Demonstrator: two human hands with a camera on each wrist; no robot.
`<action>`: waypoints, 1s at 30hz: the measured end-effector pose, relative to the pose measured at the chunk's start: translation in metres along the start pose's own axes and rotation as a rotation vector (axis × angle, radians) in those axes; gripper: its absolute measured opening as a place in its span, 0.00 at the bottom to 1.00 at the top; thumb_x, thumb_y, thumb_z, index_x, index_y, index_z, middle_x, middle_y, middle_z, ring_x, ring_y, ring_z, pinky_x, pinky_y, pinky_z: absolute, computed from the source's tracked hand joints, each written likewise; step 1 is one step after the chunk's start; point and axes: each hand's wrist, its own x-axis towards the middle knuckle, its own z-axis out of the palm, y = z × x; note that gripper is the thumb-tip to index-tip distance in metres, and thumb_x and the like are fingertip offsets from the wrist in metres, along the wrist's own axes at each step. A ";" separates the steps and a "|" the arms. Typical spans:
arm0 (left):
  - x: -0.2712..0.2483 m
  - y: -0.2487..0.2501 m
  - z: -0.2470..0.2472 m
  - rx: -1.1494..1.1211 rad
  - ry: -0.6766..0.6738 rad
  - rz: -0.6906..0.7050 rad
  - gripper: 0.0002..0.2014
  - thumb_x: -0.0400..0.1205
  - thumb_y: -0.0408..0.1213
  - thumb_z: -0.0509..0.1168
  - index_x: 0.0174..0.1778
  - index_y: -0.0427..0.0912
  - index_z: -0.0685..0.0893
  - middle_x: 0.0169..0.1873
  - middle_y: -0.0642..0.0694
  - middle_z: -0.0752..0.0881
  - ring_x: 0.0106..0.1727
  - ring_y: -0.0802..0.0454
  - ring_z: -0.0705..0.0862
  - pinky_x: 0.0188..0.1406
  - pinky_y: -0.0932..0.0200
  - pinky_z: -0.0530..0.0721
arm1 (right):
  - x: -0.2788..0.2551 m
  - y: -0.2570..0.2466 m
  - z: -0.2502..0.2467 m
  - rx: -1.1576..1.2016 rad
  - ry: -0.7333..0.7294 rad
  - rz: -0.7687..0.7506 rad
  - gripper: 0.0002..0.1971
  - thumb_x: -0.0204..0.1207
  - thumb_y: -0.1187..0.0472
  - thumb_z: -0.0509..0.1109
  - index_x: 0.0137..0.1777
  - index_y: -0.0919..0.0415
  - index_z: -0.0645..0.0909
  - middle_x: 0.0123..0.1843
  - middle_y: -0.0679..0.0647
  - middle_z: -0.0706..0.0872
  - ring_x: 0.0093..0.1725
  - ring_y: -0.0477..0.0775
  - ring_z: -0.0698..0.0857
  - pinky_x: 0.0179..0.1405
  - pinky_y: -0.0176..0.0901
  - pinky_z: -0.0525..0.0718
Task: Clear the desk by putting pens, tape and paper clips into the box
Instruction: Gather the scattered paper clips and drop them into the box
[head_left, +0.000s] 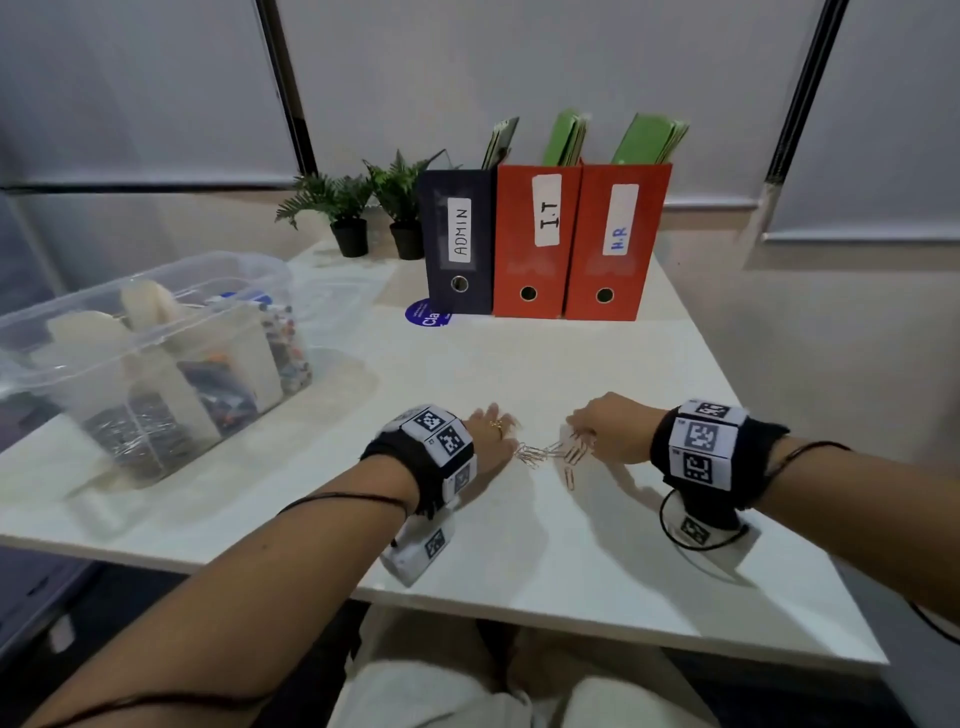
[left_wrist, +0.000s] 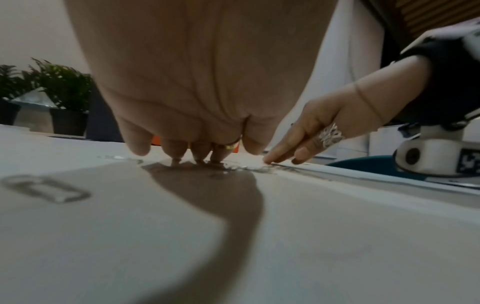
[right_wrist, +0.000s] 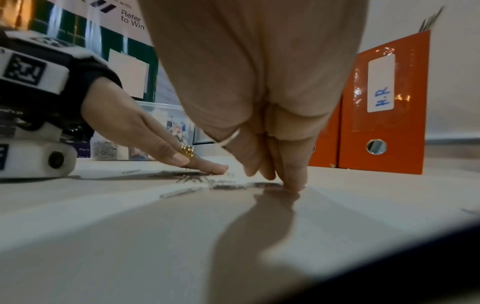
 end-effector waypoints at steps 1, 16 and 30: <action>-0.004 0.008 -0.001 0.009 -0.025 0.043 0.26 0.88 0.40 0.48 0.82 0.37 0.54 0.83 0.41 0.50 0.83 0.43 0.51 0.82 0.49 0.50 | -0.001 0.003 0.004 -0.006 -0.016 0.021 0.19 0.78 0.72 0.53 0.28 0.55 0.58 0.30 0.46 0.64 0.45 0.53 0.70 0.28 0.28 0.58; -0.022 -0.051 -0.015 0.139 0.041 -0.066 0.29 0.70 0.42 0.77 0.65 0.50 0.73 0.62 0.44 0.72 0.56 0.44 0.83 0.57 0.52 0.82 | -0.003 -0.027 0.016 0.328 0.197 0.002 0.20 0.73 0.63 0.73 0.65 0.63 0.78 0.62 0.59 0.80 0.58 0.55 0.77 0.51 0.38 0.72; 0.003 -0.030 -0.001 0.041 0.082 -0.153 0.31 0.83 0.57 0.53 0.80 0.44 0.63 0.80 0.37 0.56 0.81 0.35 0.54 0.80 0.41 0.57 | -0.021 0.033 0.016 0.153 0.024 0.344 0.19 0.84 0.57 0.55 0.32 0.63 0.72 0.58 0.66 0.85 0.51 0.60 0.80 0.49 0.44 0.75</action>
